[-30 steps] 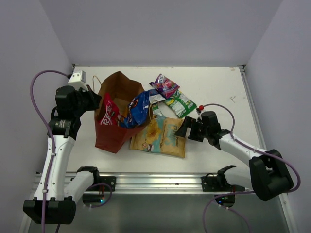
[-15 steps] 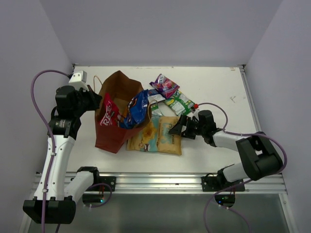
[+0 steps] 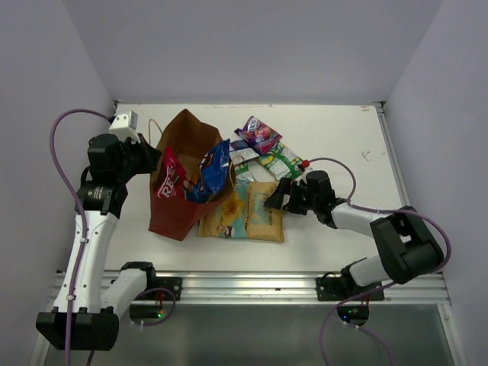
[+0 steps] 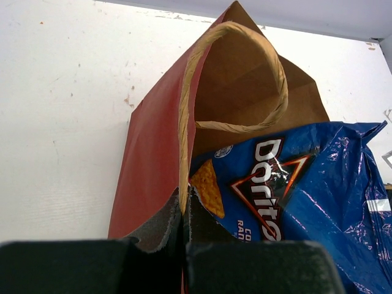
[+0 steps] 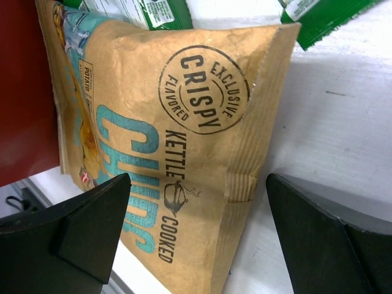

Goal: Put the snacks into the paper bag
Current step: Pick up the snack from the center of the board.

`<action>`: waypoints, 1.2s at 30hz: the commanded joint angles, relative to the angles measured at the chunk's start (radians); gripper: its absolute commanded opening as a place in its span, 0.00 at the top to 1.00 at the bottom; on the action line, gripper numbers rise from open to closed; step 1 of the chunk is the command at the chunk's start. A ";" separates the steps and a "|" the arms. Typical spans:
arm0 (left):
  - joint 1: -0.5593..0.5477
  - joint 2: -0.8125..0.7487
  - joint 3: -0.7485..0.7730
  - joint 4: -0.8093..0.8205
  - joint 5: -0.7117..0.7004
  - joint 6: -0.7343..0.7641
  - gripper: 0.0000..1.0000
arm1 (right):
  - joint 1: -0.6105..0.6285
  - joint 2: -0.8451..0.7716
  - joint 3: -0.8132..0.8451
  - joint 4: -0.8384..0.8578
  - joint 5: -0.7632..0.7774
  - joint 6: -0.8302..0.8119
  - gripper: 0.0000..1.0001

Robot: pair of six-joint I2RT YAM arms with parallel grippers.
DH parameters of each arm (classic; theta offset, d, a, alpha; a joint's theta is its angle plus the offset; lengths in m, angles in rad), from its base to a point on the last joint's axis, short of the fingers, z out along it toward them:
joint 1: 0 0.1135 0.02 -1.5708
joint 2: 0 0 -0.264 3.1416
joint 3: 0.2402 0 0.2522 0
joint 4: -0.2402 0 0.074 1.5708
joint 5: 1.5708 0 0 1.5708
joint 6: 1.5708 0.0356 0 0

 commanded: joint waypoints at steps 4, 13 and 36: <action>0.005 0.007 0.008 0.047 0.037 0.010 1.00 | 0.126 0.136 0.038 -0.088 0.091 -0.038 0.02; 0.005 -0.005 0.019 0.035 0.036 0.013 1.00 | 0.135 0.237 0.017 0.035 0.039 0.014 0.37; 0.005 -0.013 0.036 0.035 0.060 0.002 1.00 | 0.037 -0.430 0.241 -0.586 0.115 -0.174 1.00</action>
